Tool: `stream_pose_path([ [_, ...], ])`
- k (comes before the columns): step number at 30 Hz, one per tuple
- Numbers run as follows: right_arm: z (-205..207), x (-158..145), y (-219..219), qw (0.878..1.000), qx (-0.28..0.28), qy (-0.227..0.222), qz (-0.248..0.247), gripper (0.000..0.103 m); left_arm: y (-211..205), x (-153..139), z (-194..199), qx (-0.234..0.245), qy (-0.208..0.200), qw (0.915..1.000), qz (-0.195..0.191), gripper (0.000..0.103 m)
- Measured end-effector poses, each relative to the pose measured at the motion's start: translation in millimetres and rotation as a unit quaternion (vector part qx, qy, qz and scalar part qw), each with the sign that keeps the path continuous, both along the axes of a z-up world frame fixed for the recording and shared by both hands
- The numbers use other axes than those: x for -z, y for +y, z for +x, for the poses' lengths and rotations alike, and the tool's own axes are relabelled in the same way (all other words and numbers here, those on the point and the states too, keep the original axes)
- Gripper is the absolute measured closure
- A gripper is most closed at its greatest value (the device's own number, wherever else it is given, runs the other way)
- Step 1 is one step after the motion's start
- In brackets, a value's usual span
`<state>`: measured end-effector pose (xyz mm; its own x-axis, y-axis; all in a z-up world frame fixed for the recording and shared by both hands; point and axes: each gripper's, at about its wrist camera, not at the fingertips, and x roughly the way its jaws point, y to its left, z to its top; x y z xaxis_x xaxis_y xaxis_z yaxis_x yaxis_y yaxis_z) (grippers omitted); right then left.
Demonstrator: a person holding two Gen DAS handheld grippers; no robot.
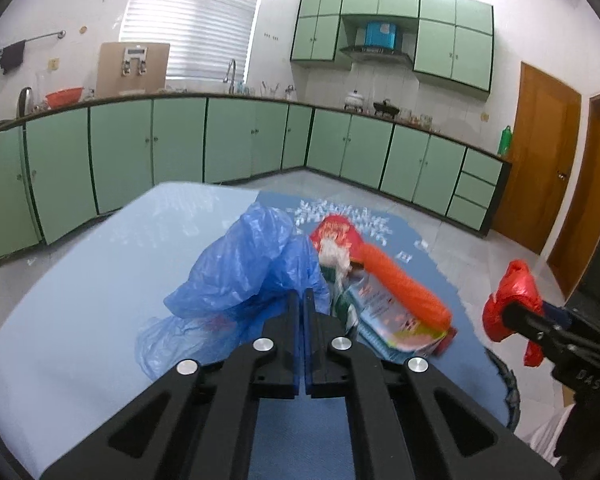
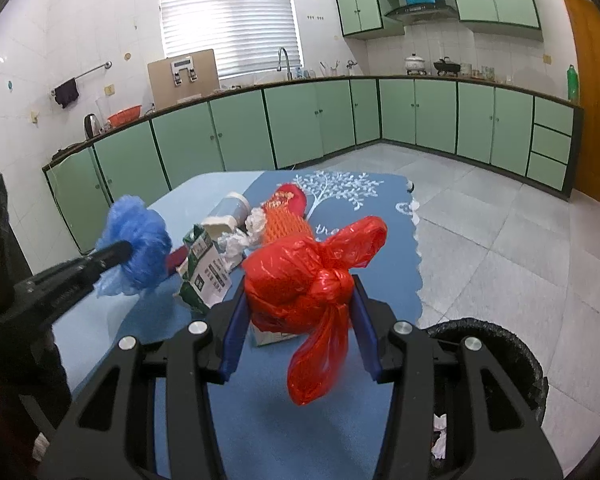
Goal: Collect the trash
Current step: 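Carry both bags over the black bin and open both tools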
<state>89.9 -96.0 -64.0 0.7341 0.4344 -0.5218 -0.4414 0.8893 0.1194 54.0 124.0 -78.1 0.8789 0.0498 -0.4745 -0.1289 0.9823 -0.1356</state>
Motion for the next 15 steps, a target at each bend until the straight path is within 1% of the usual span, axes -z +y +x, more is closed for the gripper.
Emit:
stream_pose_path([
  [5,-6,-21,-11,1.000,0.006,-0.020,0.013,0.057,-13,-21,-5,0.018,-0.014,0.9997,-0.002,0.102],
  [7,-9,-28,-17,0.999,0.012,-0.025,0.016,0.057,-21,-28,-5,0.033,-0.018,0.9993,-0.004,0.102],
  [10,-13,-37,-28,0.999,0.024,-0.032,0.020,0.057,-38,-36,-6,0.060,-0.024,0.9979,-0.005,0.102],
  [15,-17,-47,-52,0.998,0.049,-0.038,0.023,0.057,-76,-46,-3,0.116,-0.032,0.9927,-0.004,0.102],
])
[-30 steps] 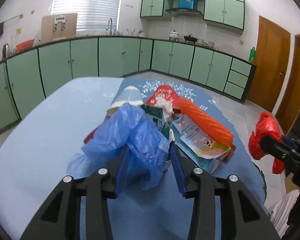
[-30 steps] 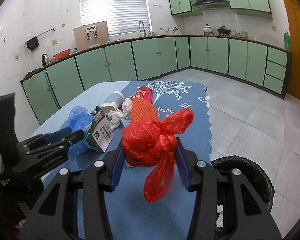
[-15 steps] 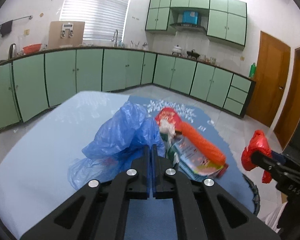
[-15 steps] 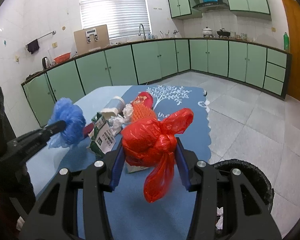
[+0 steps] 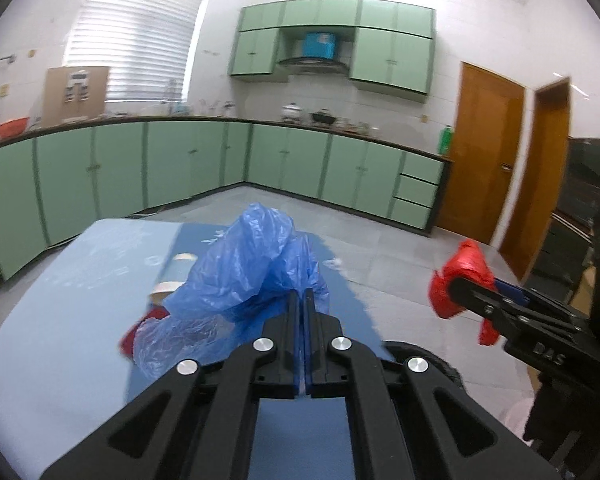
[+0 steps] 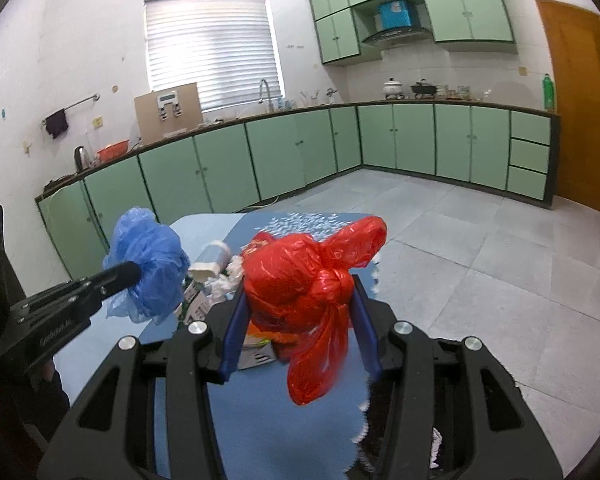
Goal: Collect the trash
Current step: 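Carry both bags over the black bin and open both tools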
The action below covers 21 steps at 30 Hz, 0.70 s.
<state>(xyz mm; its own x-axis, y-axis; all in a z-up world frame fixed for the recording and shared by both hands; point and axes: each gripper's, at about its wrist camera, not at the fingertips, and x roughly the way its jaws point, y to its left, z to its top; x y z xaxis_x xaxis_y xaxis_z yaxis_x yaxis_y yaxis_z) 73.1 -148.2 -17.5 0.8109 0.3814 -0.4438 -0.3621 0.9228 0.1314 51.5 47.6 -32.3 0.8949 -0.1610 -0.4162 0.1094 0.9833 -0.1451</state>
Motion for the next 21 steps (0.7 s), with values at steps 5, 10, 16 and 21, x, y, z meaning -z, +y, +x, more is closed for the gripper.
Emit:
stream_pose_path([
  [5,-3,-4,-28,1.000,0.029,-0.002,-0.002,0.057,-33,-1,8,0.046,0.000,0.9989,-0.001,0.102],
  [10,-7,-6,-65,0.998,0.066,-0.007,-0.010,0.057,-65,4,18,0.088,0.007,0.9961,-0.002,0.102],
  [16,-8,-1,-112,0.994,0.111,-0.003,-0.012,0.057,-109,8,31,0.142,0.009,0.9898,0.000,0.102],
  [21,-4,11,-146,0.990,0.141,0.010,-0.008,0.057,-140,14,42,0.175,0.012,0.9845,-0.002,0.102],
])
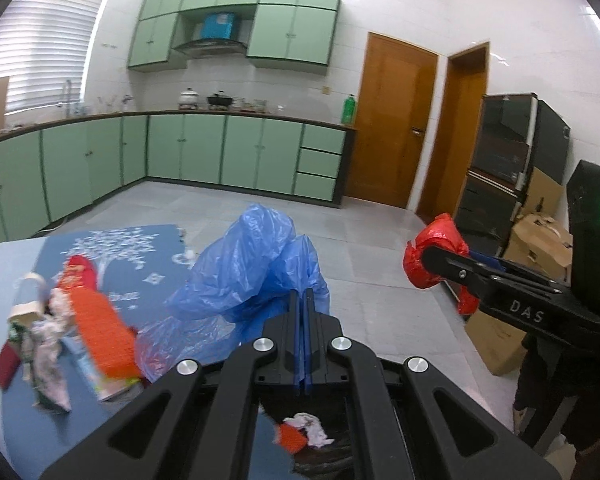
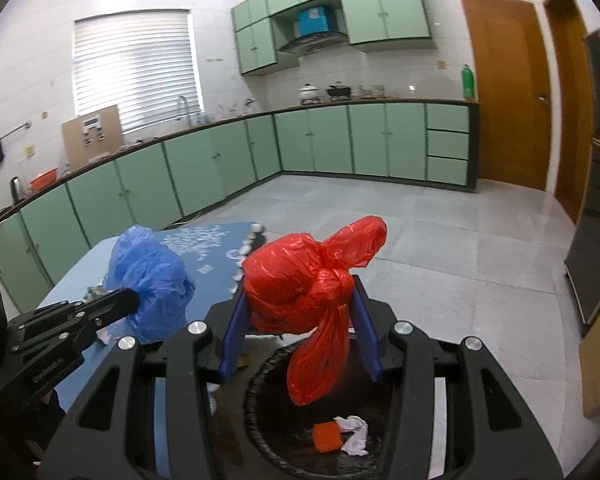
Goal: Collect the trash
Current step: 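Carry both bags over the black bin and open both tools, then move both open tools back over the table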
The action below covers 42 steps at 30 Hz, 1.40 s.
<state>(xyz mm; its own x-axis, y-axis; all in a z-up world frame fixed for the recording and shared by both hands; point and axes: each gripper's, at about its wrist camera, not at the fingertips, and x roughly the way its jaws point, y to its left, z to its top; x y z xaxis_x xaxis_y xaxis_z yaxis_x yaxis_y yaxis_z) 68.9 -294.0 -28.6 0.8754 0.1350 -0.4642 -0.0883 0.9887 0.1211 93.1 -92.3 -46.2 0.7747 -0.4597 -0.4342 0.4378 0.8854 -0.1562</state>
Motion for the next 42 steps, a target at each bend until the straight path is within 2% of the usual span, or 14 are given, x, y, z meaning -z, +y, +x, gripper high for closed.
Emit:
stream_pose_path([
  [8,12,35,-36,0.999,0.034,0.028,-0.008,0.057,-37,22,23,0.033,0.018,0.9993,0.004,0.102],
  [20,49,81,-56,0.995,0.052,0.079,-0.003,0.056,-79,62,62,0.050,0.058,0.9969,0.021,0.102],
  [24,62,95,-63,0.994,0.056,0.098,-0.009,0.050,-81,69,72,0.055,0.073,0.9955,0.026,0.100],
  [26,62,99,-61,0.993,0.055,0.103,-0.010,0.049,-78,71,73,0.053,0.077,0.9953,0.023,0.090],
  [29,62,103,-60,0.993,0.058,0.107,-0.009,0.041,-71,71,74,0.049,0.083,0.9952,0.016,0.073],
  [32,61,104,-60,0.992,0.059,0.109,-0.006,0.039,-66,69,71,0.045,0.080,0.9956,0.015,0.071],
  [36,59,97,-57,0.993,0.060,0.104,-0.007,0.030,-53,61,68,0.033,0.074,0.9966,0.013,0.066],
  [38,54,88,-52,0.993,0.066,0.098,-0.010,0.021,-44,54,64,0.021,0.064,0.9975,0.019,0.056],
  [39,51,84,-49,0.993,0.067,0.092,-0.010,0.015,-38,50,61,0.013,0.059,0.9980,0.021,0.055],
  [42,44,71,-37,0.995,0.066,0.076,-0.004,0.011,-18,37,49,-0.016,0.041,0.9987,0.025,0.046],
])
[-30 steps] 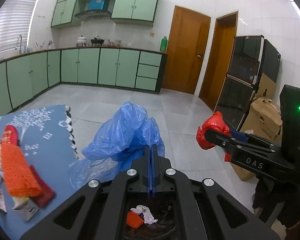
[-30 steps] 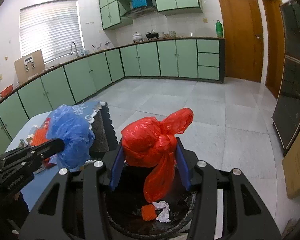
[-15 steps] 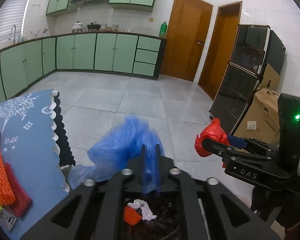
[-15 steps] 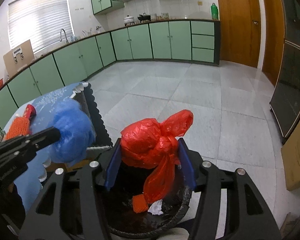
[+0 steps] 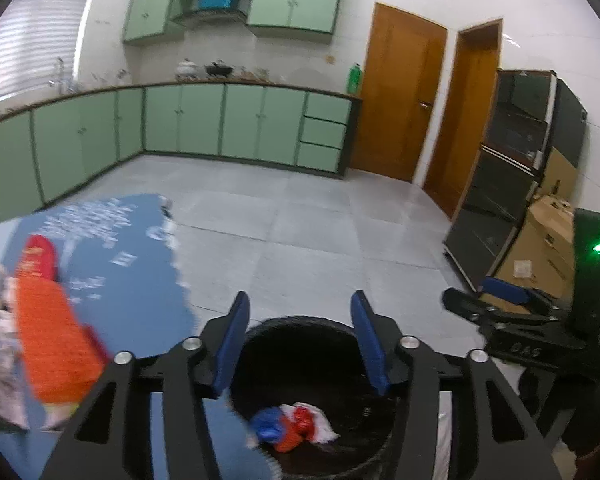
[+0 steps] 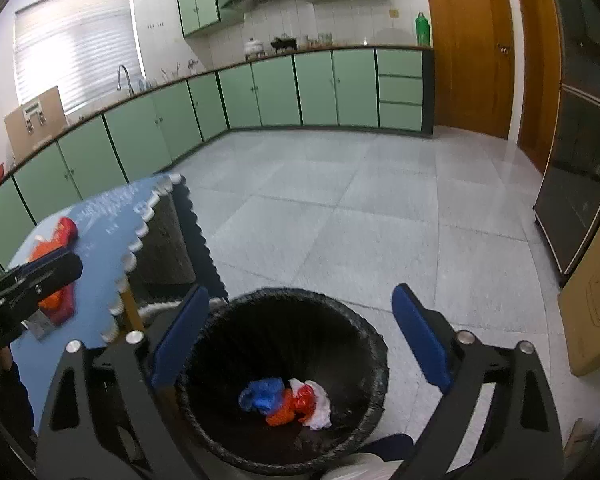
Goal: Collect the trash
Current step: 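Move both open tools back over the table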
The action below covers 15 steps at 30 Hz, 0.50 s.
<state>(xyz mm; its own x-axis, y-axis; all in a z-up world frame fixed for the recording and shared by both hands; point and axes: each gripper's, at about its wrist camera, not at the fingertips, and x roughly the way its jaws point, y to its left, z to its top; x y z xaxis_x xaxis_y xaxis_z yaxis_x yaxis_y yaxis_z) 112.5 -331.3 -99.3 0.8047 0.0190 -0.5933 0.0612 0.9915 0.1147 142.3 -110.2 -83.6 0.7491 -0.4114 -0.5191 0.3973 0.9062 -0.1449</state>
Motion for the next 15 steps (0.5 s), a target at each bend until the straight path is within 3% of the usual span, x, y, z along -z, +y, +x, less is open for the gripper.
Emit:
stream_pose_path([
  [2,-5,-9,10,1.000,-0.002,-0.012,0.006,0.010,14,-7,-8,-0.018,-0.012,0.9998,0.000,0.038],
  [5,-10,-23,27,0.999,-0.013,-0.031,0.016,0.009,44,-20,-26,-0.059,-0.035,0.9976,0.011,0.034],
  [15,-13,-46,98,0.995,-0.069,-0.068,0.017,0.009,131,-27,-63,-0.178,-0.055,0.9817,0.040,0.033],
])
